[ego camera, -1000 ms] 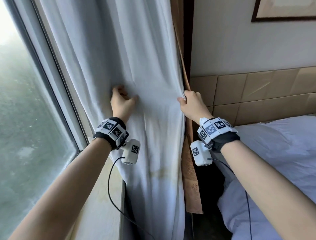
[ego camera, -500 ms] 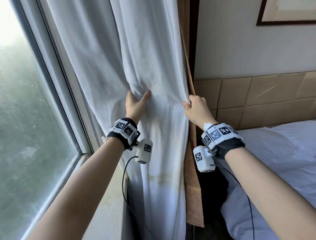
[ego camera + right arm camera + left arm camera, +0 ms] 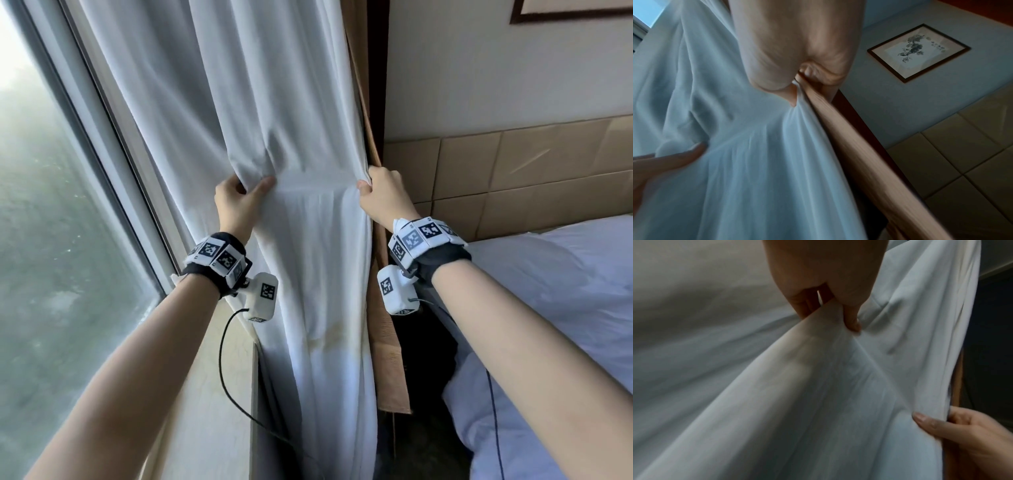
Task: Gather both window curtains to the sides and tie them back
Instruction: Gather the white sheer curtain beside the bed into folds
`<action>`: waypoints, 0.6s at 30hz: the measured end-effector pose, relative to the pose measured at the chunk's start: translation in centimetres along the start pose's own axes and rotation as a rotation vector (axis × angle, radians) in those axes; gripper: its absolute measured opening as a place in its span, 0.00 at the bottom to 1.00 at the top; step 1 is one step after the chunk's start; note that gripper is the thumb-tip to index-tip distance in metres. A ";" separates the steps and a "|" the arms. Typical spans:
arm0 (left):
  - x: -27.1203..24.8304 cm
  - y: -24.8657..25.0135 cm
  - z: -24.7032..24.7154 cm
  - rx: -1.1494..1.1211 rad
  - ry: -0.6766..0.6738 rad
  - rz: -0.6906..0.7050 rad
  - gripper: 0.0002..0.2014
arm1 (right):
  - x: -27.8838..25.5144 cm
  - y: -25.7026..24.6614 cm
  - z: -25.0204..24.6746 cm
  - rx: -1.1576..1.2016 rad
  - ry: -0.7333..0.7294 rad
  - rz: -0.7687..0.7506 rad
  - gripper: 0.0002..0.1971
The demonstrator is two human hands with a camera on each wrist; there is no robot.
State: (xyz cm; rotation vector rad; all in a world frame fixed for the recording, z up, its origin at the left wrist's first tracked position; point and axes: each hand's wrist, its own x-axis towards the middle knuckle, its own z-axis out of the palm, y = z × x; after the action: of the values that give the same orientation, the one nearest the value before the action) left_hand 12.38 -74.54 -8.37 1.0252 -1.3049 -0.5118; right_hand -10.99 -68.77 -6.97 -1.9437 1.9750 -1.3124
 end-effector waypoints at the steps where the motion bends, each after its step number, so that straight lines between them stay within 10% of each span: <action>1: -0.2 -0.1 -0.3 -0.012 -0.003 0.004 0.12 | 0.0 -0.1 0.0 -0.002 0.002 -0.001 0.17; 9: -5.6 2.3 0.3 0.092 0.053 0.264 0.17 | -0.7 -1.3 0.2 -0.028 0.047 -0.027 0.10; 18: -6.2 5.3 6.2 0.254 -0.392 0.354 0.03 | -2.0 -2.6 0.2 0.091 -0.052 -0.039 0.08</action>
State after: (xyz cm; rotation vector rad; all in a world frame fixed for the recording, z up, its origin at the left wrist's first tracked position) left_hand 3.80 -68.91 -7.69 0.8952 -1.8962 -0.2863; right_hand -8.43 -66.75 -6.50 -1.9635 1.8301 -1.3210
